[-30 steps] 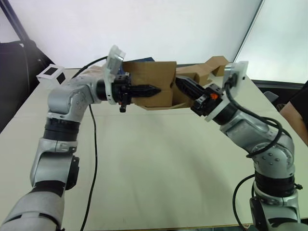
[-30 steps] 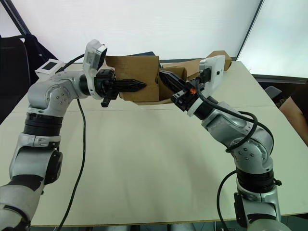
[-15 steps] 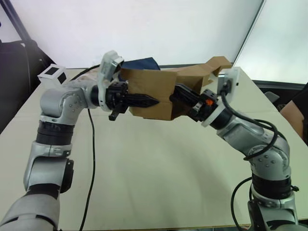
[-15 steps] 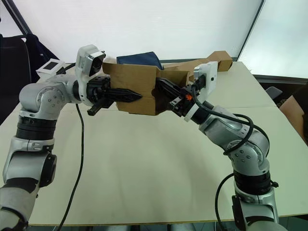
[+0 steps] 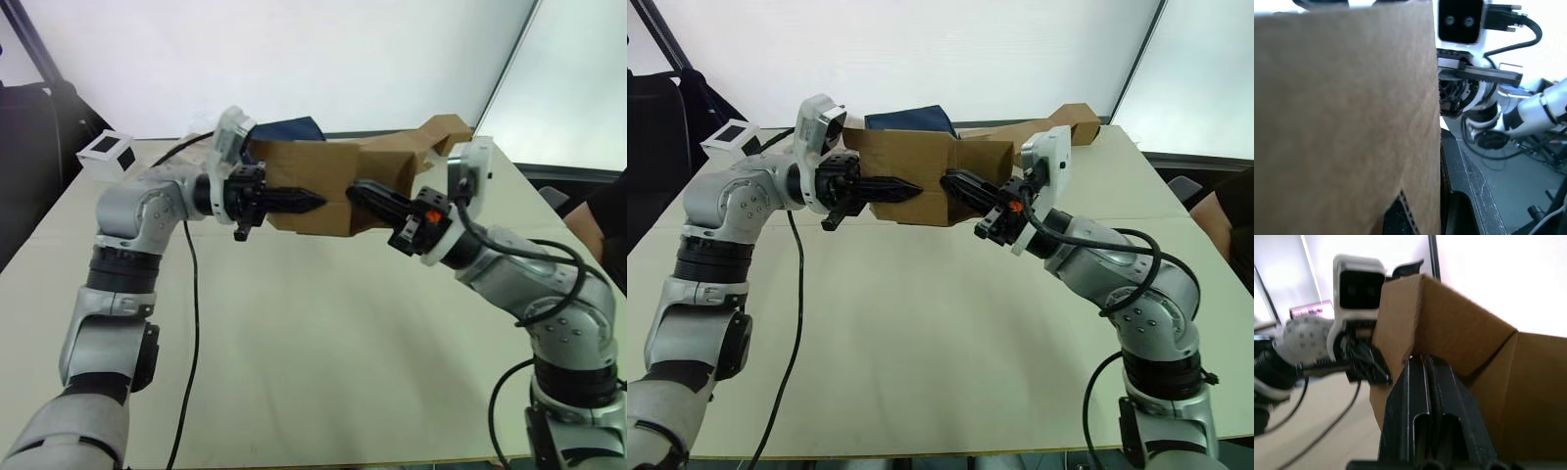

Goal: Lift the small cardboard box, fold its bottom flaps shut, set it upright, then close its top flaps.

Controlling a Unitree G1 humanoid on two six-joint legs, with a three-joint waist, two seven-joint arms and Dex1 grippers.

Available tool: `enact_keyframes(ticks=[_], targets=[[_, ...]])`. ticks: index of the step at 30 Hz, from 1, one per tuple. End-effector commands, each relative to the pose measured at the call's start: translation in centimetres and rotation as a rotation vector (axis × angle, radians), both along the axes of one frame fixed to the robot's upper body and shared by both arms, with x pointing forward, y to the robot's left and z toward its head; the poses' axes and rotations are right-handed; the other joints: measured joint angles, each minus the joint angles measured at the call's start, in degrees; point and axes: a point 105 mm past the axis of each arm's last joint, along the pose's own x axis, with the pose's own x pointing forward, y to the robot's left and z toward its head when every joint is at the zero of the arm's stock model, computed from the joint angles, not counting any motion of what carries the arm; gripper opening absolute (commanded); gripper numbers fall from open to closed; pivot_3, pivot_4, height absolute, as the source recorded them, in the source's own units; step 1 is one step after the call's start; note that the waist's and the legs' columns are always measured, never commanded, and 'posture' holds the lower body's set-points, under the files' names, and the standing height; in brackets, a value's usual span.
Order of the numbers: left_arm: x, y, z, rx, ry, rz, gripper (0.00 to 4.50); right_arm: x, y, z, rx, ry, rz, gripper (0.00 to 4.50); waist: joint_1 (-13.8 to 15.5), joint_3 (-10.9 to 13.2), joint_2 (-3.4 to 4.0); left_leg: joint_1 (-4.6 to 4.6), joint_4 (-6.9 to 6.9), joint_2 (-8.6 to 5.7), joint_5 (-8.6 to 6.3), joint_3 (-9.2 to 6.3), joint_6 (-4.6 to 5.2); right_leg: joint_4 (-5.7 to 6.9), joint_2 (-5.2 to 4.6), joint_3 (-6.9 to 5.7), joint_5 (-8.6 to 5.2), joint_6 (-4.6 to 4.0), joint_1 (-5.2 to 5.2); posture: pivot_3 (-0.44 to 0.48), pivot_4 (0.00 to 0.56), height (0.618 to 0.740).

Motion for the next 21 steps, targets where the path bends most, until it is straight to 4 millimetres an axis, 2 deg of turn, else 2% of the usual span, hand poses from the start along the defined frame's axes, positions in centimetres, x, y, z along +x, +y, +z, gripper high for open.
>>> enact_keyframes(ticks=[1, 4, 7, 10, 12, 17, 21], targets=[[-0.2, -0.1, 0.7, 0.001, -0.055, 0.001, 0.0, -0.2, -3.1, 1.3, 0.054, -0.038, -0.076, 0.06, 0.13, 0.0, 0.0, -0.01, 0.0, -0.01, 0.0, 0.0, 0.0, -0.01, -0.01, 0.0, 0.0, 0.0, 0.0, 0.0, 0.15, 0.74], [-0.2, -0.1, 0.6, 0.001, -0.055, 0.004, 0.0, -0.7, -4.5, 0.8, 0.043, -0.007, -0.093, 0.06, 0.18, 0.0, 0.0, -0.03, 0.0, -0.02, 0.0, 0.0, 0.0, -0.03, -0.02, 0.0, 0.0, 0.0, 0.0, 0.0, 0.15, 0.74], [-0.1, -0.2, 0.7, 0.0, -0.06, 0.006, 0.0, -1.5, -4.9, -0.1, 0.019, 0.043, -0.077, 0.06, -0.07, 0.0, 0.0, -0.02, 0.0, -0.01, 0.0, 0.0, 0.0, -0.02, -0.01, 0.0, 0.0, 0.0, 0.0, 0.0, 0.15, 0.74], [0.1, -0.2, 1.0, -0.005, -0.068, 0.01, 0.0, -3.3, -4.2, -2.2, -0.029, 0.154, 0.017, 0.06, 0.03, 0.0, 0.0, 0.0, -0.01, 0.01, -0.01, -0.01, 0.01, 0.01, 0.03, 0.01, 0.0, 0.0, 0.0, 0.0, 0.15, 0.74], [0.1, -0.2, 1.1, -0.007, -0.072, 0.011, 0.0, -3.7, -3.7, -2.9, -0.058, 0.178, 0.039, 0.06, -0.15, 0.0, 0.0, 0.0, -0.01, 0.04, -0.01, -0.01, 0.01, 0.0, 0.06, 0.01, 0.0, 0.0, 0.0, 0.0, 0.15, 0.74], [-0.3, -0.6, 1.6, -0.018, -0.081, -0.008, 0.0, -2.7, -3.1, -4.3, -0.152, 0.165, -0.011, 0.06, -0.08, 0.0, 0.0, 0.04, 0.01, 0.03, -0.01, 0.01, 0.01, 0.02, 0.1, 0.06, 0.0, 0.0, 0.01, 0.0, 0.15, 0.74], [-0.9, -0.7, 2.0, -0.018, -0.086, -0.036, 0.0, -1.5, -3.2, -4.3, -0.163, 0.131, -0.052, 0.06, 0.03, 0.0, 0.0, 0.02, 0.01, 0.03, -0.01, 0.01, 0.02, -0.02, 0.11, 0.06, 0.0, 0.0, 0.01, 0.0, 0.15, 0.74]])
